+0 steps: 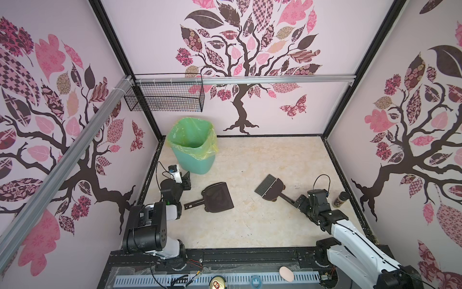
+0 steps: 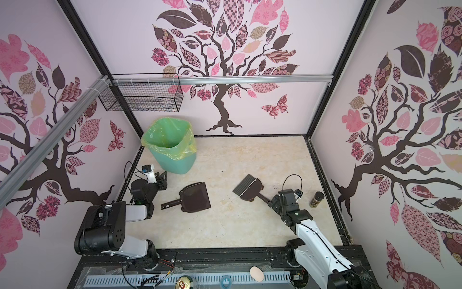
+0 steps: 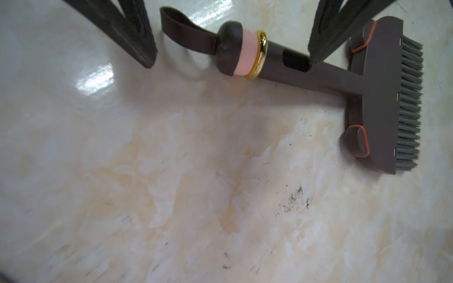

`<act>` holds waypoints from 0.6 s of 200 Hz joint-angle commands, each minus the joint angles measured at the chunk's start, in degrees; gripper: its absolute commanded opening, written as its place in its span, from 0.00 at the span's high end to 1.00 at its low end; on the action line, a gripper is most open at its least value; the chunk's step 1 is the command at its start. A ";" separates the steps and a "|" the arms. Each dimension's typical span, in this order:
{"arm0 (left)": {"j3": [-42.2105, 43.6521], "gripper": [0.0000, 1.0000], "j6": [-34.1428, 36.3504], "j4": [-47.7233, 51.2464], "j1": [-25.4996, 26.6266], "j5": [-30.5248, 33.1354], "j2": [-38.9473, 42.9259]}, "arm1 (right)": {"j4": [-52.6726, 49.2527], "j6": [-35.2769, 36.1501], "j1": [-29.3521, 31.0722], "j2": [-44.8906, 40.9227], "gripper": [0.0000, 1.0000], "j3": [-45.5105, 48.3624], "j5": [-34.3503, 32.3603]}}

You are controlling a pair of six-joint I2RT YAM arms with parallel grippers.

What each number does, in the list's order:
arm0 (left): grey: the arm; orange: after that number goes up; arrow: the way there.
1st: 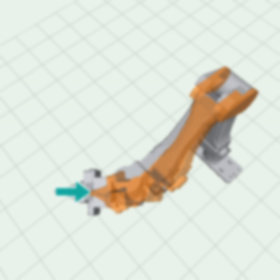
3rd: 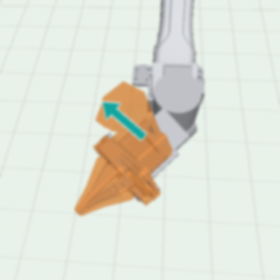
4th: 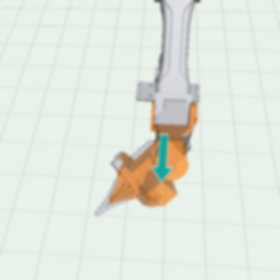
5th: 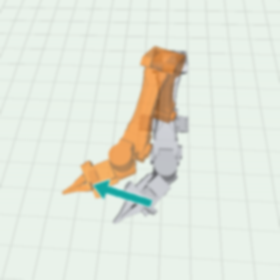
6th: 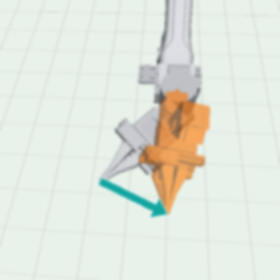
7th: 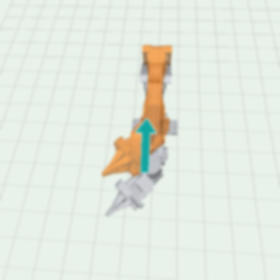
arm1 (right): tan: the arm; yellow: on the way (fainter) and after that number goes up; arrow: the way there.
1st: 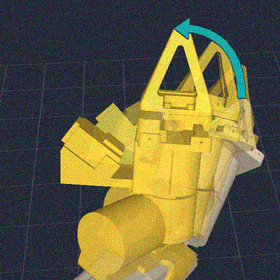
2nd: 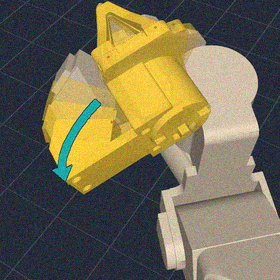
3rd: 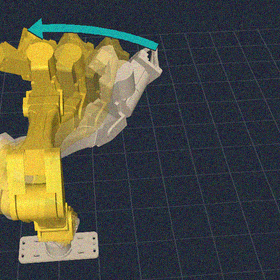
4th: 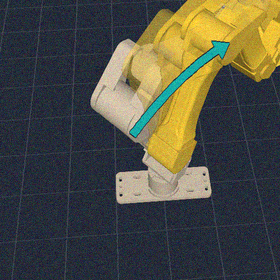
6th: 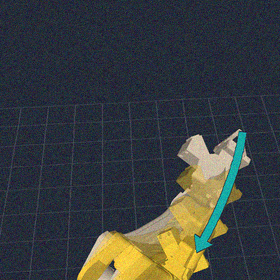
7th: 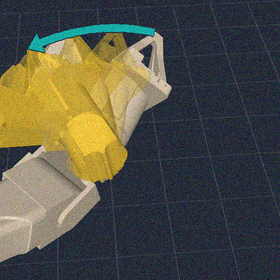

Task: Sweep away the paper scraps from the table

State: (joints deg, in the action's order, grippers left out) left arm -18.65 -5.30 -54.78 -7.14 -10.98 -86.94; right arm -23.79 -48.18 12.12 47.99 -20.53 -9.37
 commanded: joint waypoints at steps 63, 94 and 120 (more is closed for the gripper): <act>-2.98 0.37 4.07 3.75 2.62 5.63 -2.52 | 43.94 38.60 0.94 1.89 0.00 -1.90 -19.31; -3.16 0.05 4.07 4.76 2.69 5.93 -2.28 | 73.00 44.76 -0.94 17.88 0.00 5.00 -18.69; -3.27 0.03 4.11 4.79 2.71 6.12 -2.31 | 87.81 47.18 -0.94 31.16 0.00 6.97 -20.84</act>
State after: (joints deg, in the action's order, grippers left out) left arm -20.40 -1.13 -50.30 -4.64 -5.37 -89.58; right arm 38.17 -8.03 11.46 70.81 -14.26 -26.89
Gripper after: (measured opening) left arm 0.971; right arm 0.995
